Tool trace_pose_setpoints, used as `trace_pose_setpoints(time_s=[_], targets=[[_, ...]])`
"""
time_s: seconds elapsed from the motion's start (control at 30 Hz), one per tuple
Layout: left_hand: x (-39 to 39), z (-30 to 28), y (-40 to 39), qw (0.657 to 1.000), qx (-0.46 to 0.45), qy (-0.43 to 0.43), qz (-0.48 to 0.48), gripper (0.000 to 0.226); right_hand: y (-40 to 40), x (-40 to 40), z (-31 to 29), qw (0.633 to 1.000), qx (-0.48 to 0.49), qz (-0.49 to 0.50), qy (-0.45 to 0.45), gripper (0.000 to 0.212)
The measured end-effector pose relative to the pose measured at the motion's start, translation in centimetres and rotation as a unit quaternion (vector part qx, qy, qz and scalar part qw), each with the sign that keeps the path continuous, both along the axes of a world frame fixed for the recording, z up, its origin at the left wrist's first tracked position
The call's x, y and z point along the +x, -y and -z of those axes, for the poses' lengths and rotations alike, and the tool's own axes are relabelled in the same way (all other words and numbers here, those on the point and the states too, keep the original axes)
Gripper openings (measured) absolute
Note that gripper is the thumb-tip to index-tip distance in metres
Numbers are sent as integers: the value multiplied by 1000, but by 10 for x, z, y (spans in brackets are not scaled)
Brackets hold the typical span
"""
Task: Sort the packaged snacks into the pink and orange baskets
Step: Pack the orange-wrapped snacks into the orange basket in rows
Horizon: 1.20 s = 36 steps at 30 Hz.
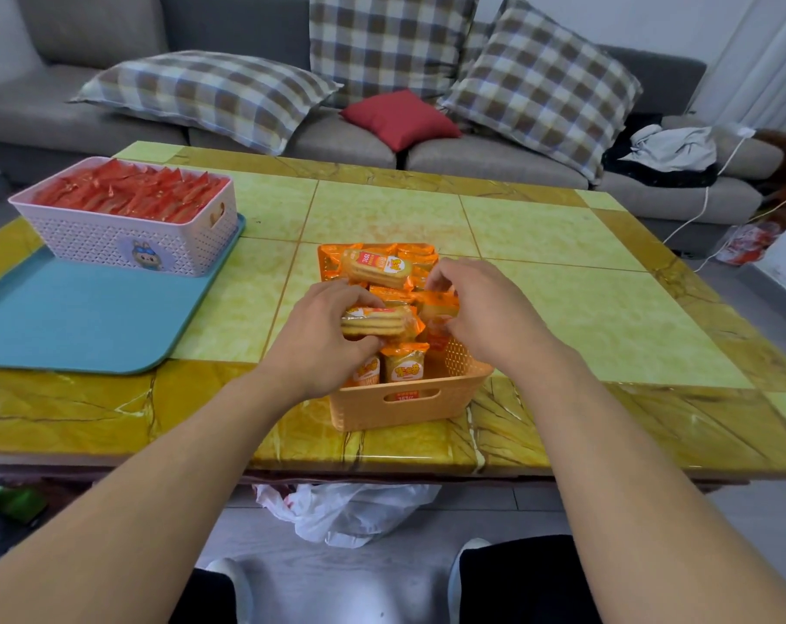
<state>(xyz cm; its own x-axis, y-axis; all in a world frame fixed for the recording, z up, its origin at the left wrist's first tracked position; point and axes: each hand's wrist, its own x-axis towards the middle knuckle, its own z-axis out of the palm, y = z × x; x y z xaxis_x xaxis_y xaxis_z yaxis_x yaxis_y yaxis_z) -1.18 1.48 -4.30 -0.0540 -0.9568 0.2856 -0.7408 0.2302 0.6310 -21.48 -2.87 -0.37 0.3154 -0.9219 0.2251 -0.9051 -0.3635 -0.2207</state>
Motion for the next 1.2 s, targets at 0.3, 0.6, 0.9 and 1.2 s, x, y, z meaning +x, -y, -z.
trace_pose_setpoints(time_s=[0.3,0.6,0.9,1.2], targets=[[0,-1,-4,1000,-6,-7,-3,34,3,4,7,996,8,77,-53,28],[-5,-7,-7,985,-166,10,37,31,-22,8,-16,956,156,41,244,49],[-10,-4,-6,990,-136,12,34,76,-16,2,-10,860,235,2,454,37],[-8,-7,-4,979,-85,-185,-8,70,-16,-12,-10,938,172,-78,291,29]])
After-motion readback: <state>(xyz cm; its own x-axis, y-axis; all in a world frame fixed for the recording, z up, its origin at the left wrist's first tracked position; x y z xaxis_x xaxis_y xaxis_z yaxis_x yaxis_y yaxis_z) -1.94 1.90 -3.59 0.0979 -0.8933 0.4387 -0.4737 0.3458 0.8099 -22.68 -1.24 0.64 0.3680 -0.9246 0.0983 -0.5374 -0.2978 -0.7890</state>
